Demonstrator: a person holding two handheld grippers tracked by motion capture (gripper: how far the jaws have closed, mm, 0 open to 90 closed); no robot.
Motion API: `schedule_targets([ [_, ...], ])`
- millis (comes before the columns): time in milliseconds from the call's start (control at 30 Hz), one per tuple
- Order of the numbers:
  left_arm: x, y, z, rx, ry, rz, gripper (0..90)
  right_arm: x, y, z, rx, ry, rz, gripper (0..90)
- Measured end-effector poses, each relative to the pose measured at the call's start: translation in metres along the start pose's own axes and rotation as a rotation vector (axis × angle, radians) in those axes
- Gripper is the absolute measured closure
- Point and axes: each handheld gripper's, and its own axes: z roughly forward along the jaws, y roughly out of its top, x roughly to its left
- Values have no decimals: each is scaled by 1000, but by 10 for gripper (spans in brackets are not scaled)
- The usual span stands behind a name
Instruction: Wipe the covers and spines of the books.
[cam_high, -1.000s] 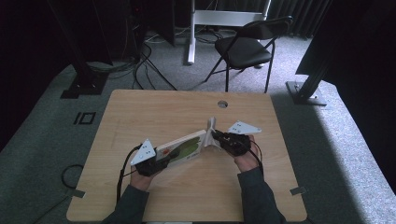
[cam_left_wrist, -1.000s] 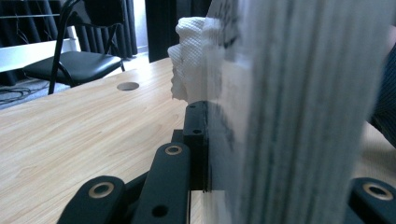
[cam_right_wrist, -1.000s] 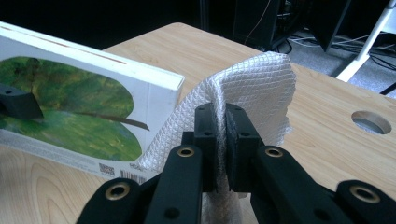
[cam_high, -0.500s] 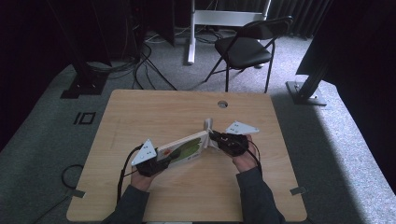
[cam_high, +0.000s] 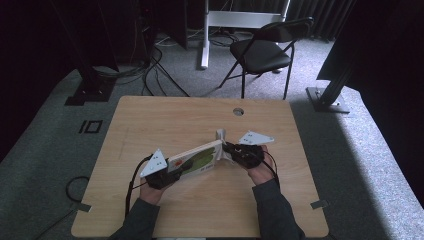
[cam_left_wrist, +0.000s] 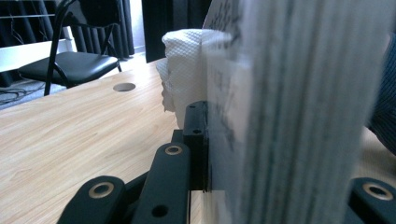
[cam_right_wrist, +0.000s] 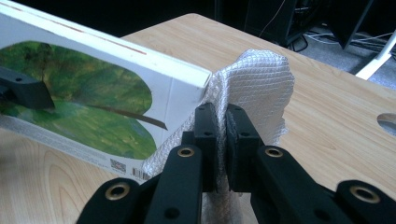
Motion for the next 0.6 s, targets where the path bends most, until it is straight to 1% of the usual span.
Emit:
schedule_targets([
  [233,0,1,-2,-9,1,-3,781,1,-2,4,21,13,-8,847],
  [567,0,1,-1,-8,-3,-4,781,1,-2,4,24,12,-9,847],
  [600,0,1,-1,-9,-4,-5,781,1,-2,4,15,7,-10,847],
])
